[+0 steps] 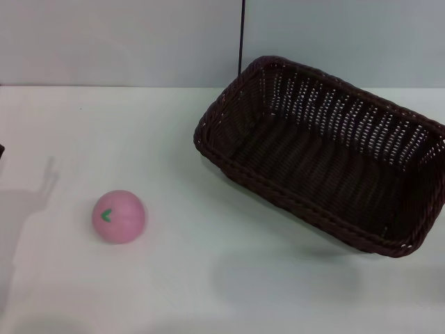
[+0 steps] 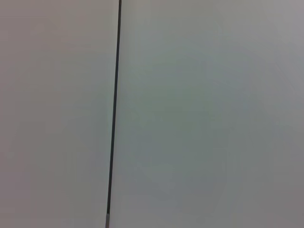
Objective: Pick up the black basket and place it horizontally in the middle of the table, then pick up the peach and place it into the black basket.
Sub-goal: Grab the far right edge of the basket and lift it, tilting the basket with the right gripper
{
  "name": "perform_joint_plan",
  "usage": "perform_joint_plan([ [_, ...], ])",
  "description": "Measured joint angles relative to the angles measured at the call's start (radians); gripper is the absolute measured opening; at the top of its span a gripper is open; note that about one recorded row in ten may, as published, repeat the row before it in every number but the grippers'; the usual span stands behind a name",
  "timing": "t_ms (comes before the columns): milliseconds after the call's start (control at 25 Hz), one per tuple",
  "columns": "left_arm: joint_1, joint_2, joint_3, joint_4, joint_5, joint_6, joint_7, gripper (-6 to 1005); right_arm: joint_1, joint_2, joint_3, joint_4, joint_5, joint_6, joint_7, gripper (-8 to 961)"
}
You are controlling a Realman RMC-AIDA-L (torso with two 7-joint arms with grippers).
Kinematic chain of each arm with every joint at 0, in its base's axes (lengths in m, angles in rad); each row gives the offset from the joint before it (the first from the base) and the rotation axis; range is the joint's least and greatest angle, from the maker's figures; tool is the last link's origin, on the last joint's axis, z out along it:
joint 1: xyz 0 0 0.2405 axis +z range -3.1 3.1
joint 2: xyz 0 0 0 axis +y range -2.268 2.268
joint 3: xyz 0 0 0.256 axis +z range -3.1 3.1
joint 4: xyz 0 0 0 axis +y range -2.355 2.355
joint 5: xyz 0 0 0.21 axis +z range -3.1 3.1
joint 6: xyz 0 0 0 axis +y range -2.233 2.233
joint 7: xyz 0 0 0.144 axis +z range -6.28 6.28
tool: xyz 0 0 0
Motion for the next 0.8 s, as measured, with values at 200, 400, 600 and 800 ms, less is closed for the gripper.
perform_joint_plan([
  [200,-0.004,0.0,0.0,-0.002,0.0,0.005,0.0,840,0.0,0.0,-0.006,0.0,0.0,0.007,-0.005,743],
  [400,-0.002,0.0,-0.001,-0.002,-0.001,0.003,0.0,840,-0.008,0.0,-0.006,0.0,0.0,0.004,-0.002,744],
  [600,-0.001,0.0,-0.003,-0.002,-0.001,0.007,0.0,840,-0.018,-0.002,-0.009,-0.004,-0.013,0.001,0.001,744],
  [800,0.001,0.001,-0.002,0.003,-0.001,0.002,0.0,840,-0.072,-0.008,-0.02,-0.179,-0.179,0.0,0.16,743],
])
